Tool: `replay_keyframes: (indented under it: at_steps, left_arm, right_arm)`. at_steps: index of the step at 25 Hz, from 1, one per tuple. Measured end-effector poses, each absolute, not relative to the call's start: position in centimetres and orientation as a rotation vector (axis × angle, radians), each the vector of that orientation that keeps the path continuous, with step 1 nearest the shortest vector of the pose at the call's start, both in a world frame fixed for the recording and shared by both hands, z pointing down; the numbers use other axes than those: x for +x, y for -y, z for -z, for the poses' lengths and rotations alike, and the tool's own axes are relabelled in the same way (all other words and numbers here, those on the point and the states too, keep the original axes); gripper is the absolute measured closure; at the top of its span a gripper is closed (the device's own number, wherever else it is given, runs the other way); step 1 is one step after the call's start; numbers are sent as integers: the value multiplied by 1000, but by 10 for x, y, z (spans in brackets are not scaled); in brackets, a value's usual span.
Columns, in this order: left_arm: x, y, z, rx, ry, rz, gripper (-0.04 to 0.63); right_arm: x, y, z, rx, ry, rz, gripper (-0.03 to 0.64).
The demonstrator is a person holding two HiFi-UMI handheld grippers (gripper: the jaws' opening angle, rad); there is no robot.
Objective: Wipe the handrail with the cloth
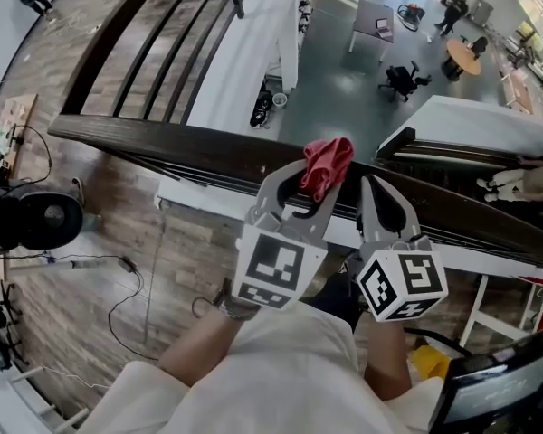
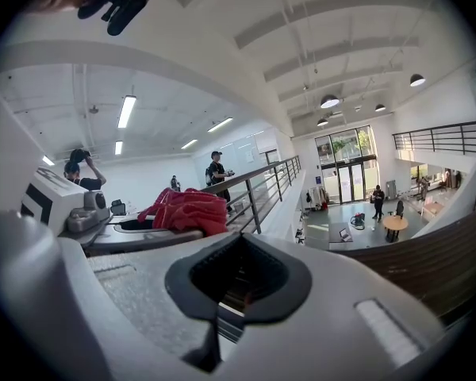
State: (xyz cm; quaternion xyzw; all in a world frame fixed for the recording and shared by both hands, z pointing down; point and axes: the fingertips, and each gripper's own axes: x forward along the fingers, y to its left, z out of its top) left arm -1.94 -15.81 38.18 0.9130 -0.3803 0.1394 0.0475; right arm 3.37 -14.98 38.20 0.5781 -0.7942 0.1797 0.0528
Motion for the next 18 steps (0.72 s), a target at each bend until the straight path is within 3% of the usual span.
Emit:
replay_keyframes:
  at_steps: [18]
  left_arm:
    - [-19, 153, -371, 2877, 1147, -385, 474]
  right_arm:
    - [43, 150, -375, 1837, 2378, -557, 615]
